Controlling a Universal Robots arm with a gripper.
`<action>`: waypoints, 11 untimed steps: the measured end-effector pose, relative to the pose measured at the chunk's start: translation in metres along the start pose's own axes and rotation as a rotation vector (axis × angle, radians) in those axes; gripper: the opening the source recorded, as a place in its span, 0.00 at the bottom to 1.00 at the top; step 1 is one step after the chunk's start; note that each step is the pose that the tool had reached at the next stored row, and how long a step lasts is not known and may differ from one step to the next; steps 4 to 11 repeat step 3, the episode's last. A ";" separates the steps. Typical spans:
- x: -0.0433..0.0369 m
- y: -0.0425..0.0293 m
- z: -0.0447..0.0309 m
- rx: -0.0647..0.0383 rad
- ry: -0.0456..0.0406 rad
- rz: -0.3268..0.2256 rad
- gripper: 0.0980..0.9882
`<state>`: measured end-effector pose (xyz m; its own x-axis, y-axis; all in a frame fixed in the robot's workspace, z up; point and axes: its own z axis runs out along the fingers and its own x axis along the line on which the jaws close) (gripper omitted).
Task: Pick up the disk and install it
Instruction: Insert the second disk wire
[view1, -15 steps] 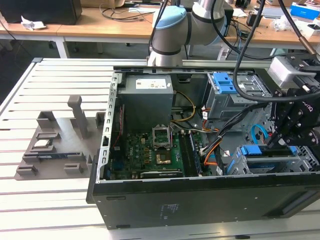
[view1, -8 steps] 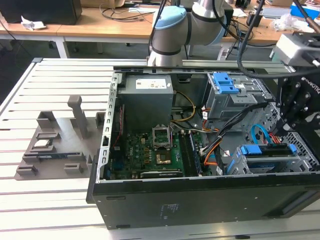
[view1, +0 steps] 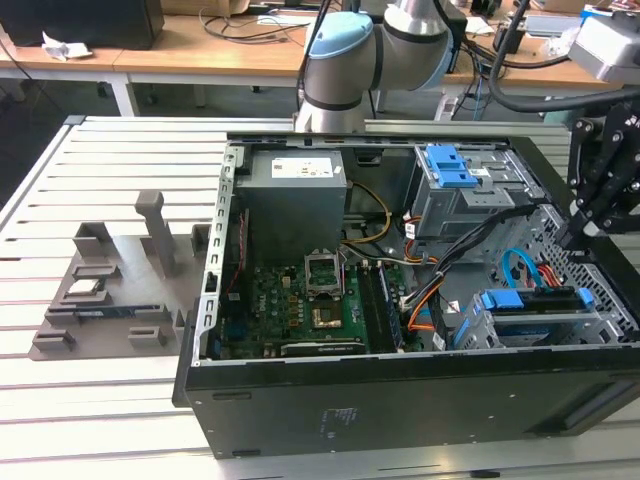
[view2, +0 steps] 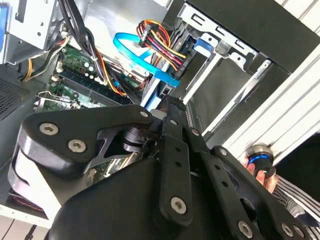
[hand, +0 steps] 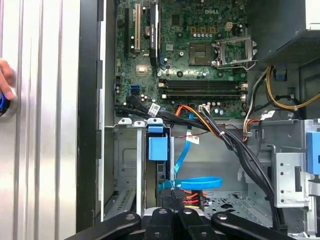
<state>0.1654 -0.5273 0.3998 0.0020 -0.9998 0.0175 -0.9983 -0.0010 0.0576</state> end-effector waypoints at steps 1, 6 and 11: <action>0.0000 0.0000 0.0000 0.000 -0.0001 0.000 0.00; 0.0000 0.0000 0.0000 0.000 0.0000 0.000 0.00; 0.0000 0.0000 0.0000 0.000 0.0000 0.000 0.00</action>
